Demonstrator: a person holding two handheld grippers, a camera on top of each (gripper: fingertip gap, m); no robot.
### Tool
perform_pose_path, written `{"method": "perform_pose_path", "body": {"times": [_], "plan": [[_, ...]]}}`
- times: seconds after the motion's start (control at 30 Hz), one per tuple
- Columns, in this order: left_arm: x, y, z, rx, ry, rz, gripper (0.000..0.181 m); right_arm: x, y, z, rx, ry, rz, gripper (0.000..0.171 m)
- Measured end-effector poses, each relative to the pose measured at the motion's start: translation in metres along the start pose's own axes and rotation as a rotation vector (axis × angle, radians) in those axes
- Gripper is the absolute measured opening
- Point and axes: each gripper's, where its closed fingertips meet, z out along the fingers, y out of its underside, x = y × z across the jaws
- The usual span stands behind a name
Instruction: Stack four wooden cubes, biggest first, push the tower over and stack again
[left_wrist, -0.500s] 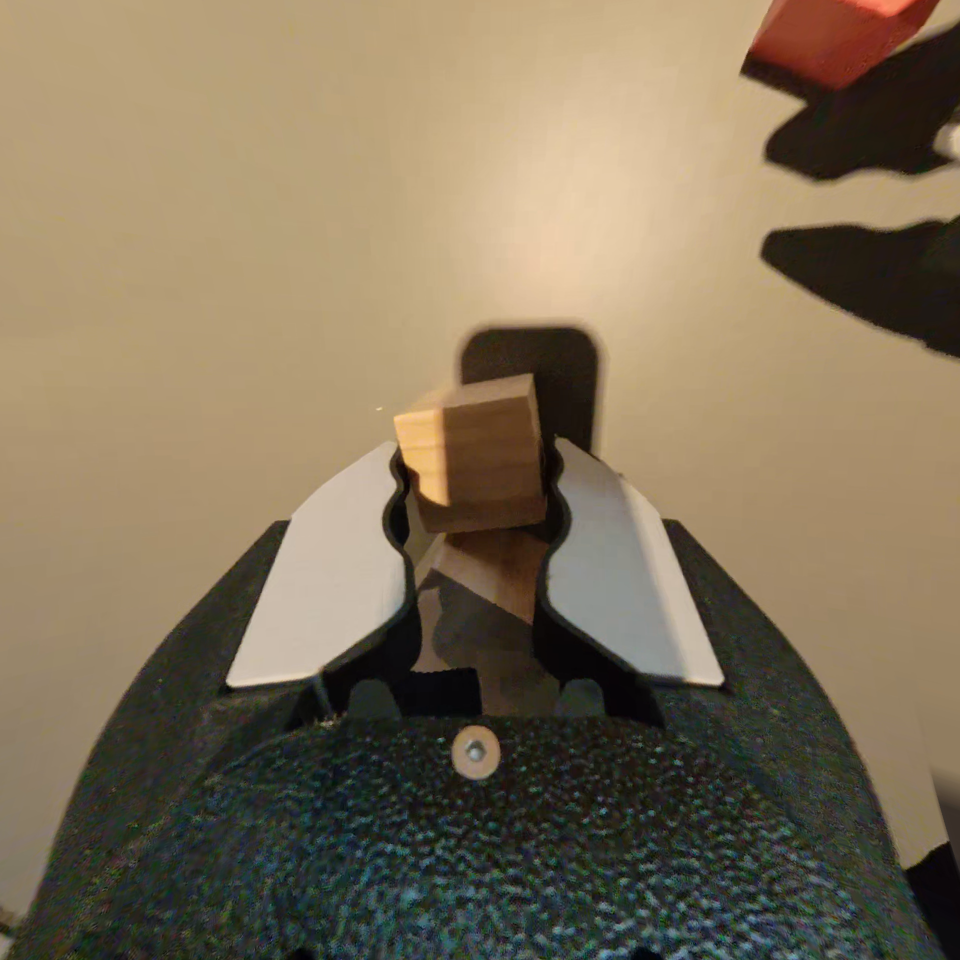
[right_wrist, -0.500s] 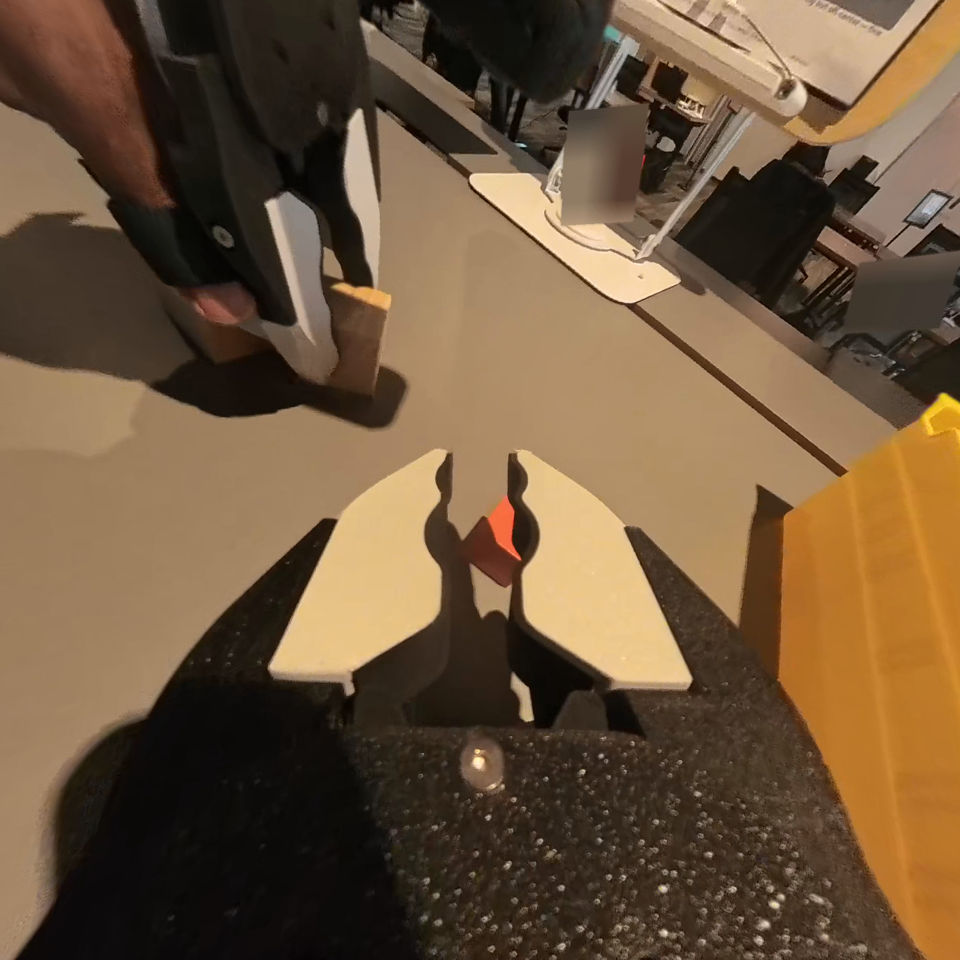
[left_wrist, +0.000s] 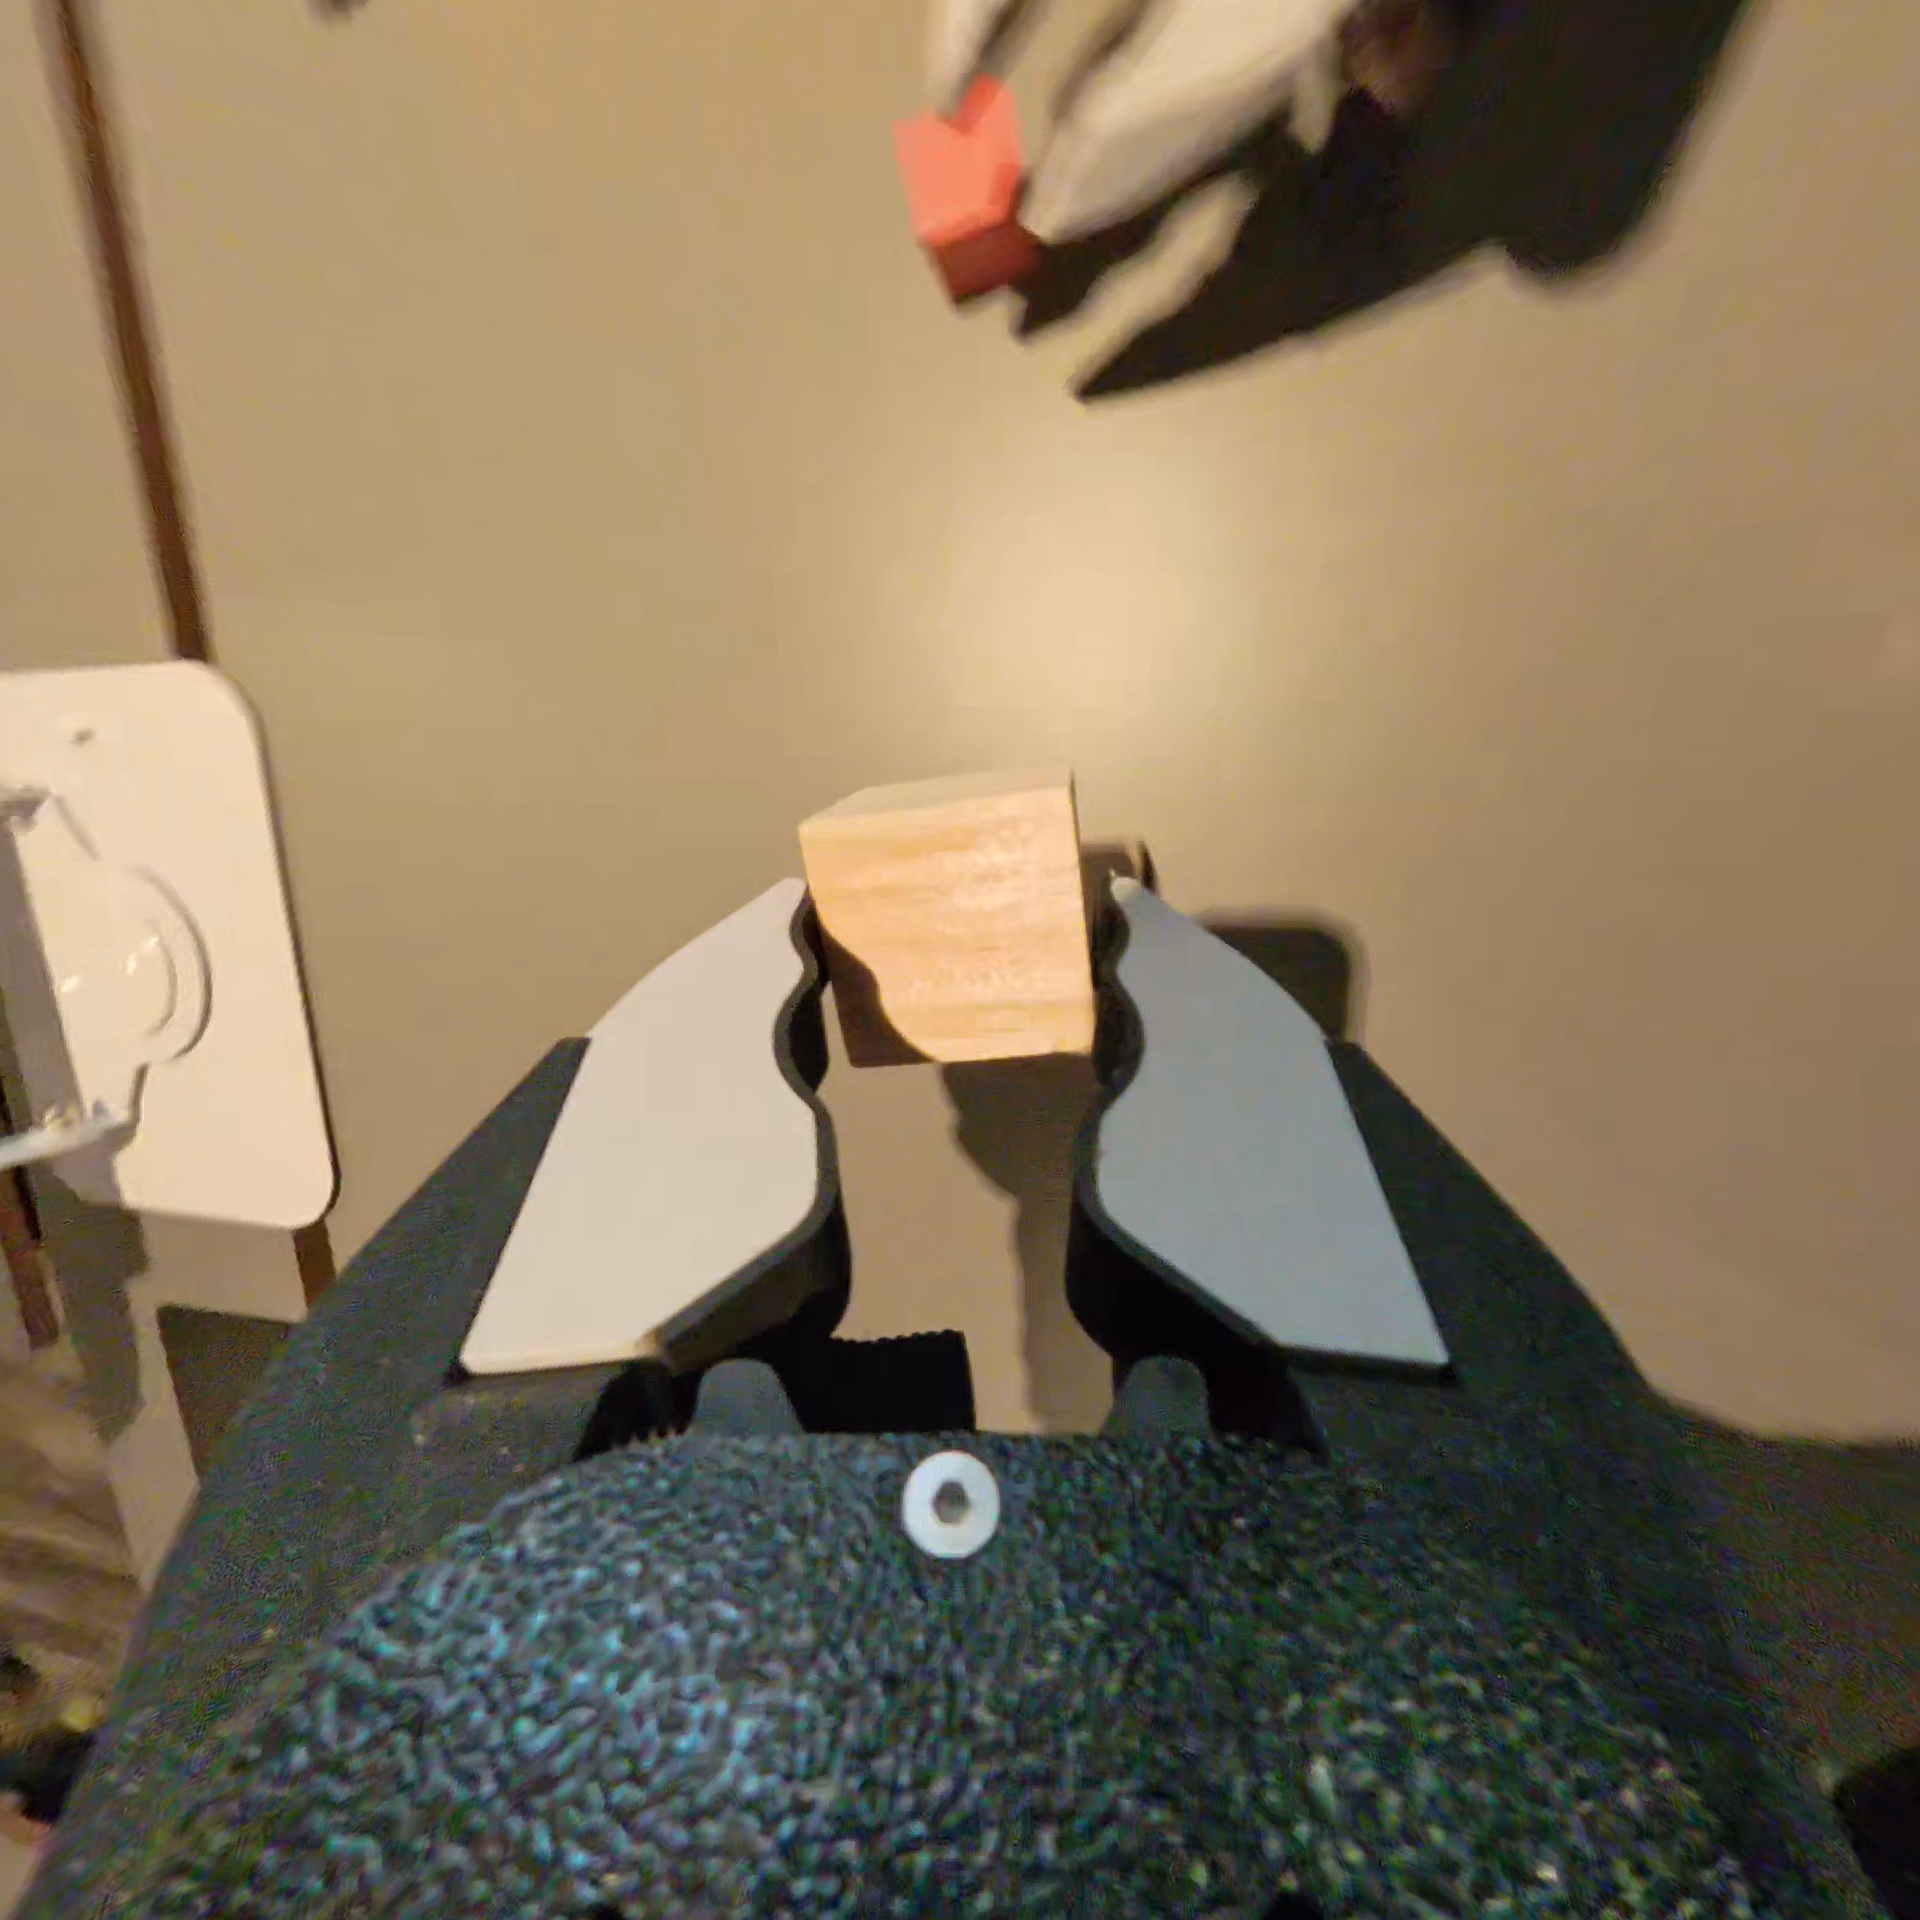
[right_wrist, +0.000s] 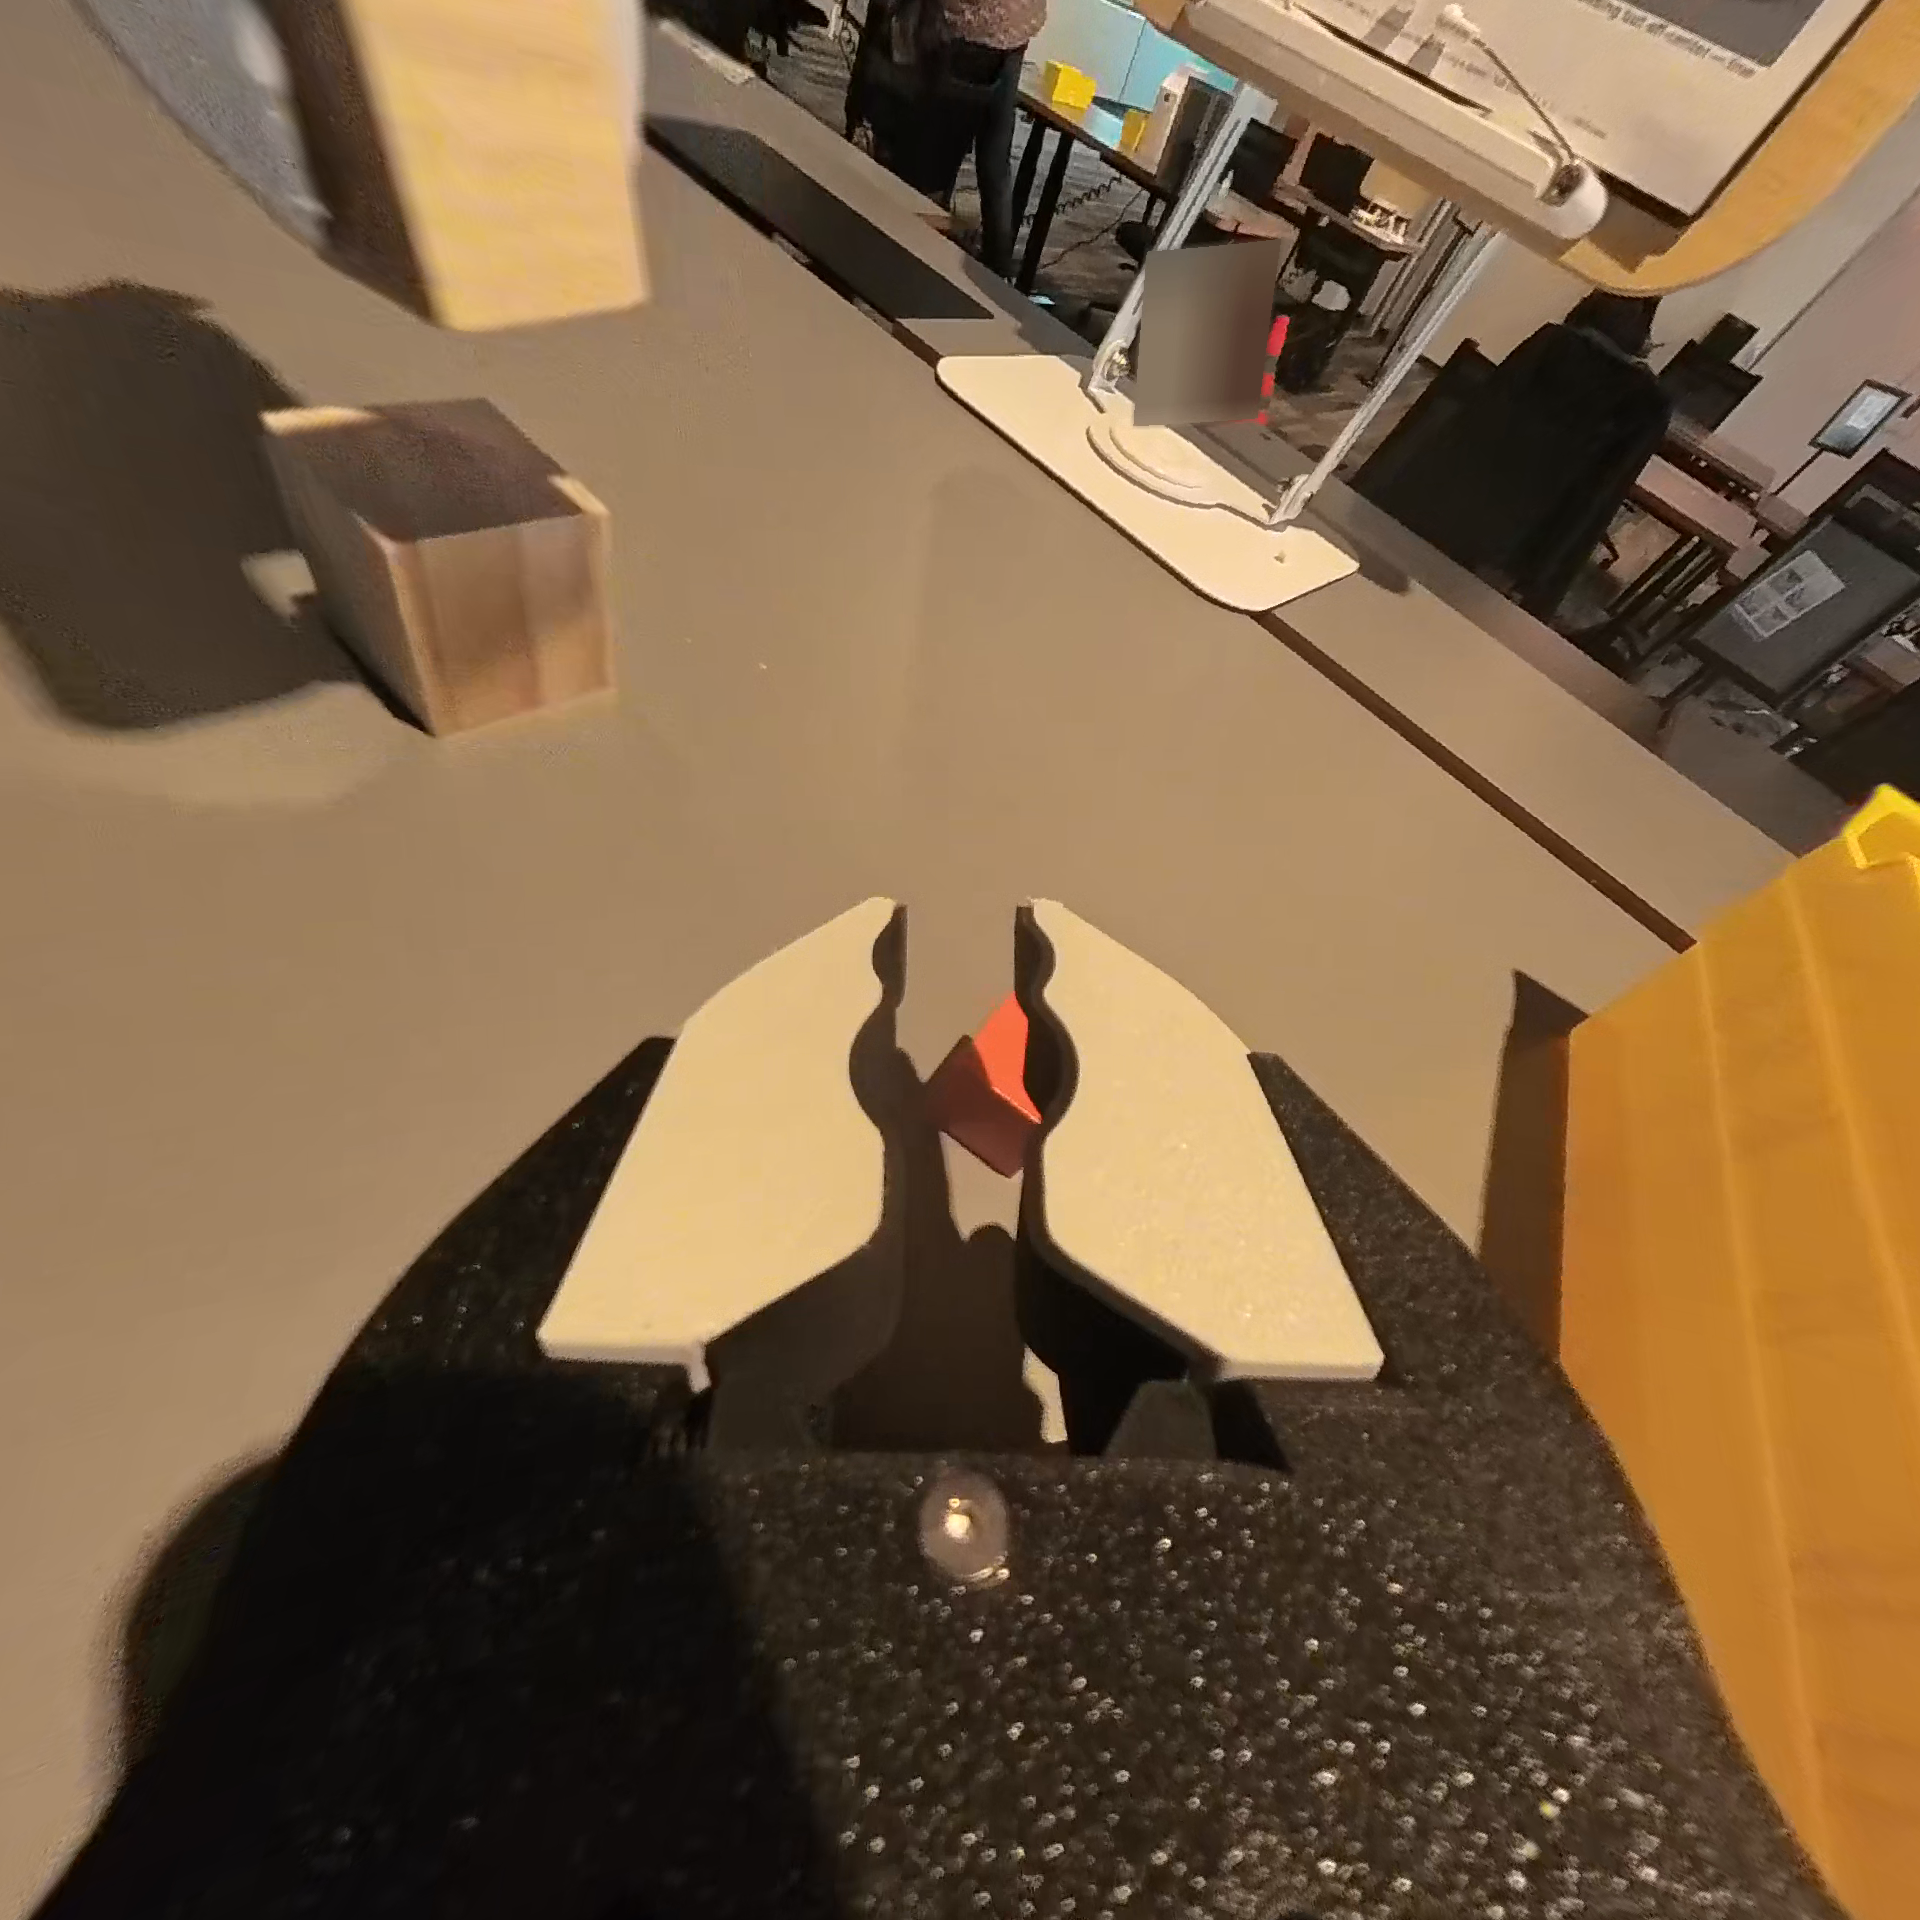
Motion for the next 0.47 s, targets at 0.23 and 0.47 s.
{"method": "perform_pose_path", "body": {"times": [0.23,0.47], "plan": [[0.019,0.028,0.007,-0.117,0.162,0.088,0.048,0.001,0.000,0.000,0.000,0.002,0.002,0.020],[0.015,0.031,0.020,-0.160,0.148,0.044,0.048,0.001,0.000,0.000,-0.001,-0.001,0.005,0.020]]}}
